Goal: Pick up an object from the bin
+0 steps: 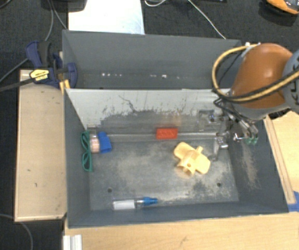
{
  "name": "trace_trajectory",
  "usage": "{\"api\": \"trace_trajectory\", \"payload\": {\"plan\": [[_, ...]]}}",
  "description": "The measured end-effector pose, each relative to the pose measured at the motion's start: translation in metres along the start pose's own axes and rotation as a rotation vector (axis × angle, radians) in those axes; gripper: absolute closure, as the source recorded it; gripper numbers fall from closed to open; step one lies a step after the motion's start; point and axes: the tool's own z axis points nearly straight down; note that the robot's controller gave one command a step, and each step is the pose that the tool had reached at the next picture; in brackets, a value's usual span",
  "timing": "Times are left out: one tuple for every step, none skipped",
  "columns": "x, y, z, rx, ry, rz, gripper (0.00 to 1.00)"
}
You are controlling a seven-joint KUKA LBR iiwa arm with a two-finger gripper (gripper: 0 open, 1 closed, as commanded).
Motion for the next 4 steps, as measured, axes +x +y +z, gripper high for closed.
{"api": "trace_trajectory", "payload": {"plan": [[0.029, 0.023, 0.064, -0.003, 0.01, 0.17, 0.0], [0.024, 0.012, 0.093, 0.0, -0.002, 0.121, 0.0], [0.035, 0.024, 0.091, -0.002, 0.003, 0.306, 1.0], [0.035, 0.024, 0.091, -0.002, 0.003, 0.305, 1.0]]}}
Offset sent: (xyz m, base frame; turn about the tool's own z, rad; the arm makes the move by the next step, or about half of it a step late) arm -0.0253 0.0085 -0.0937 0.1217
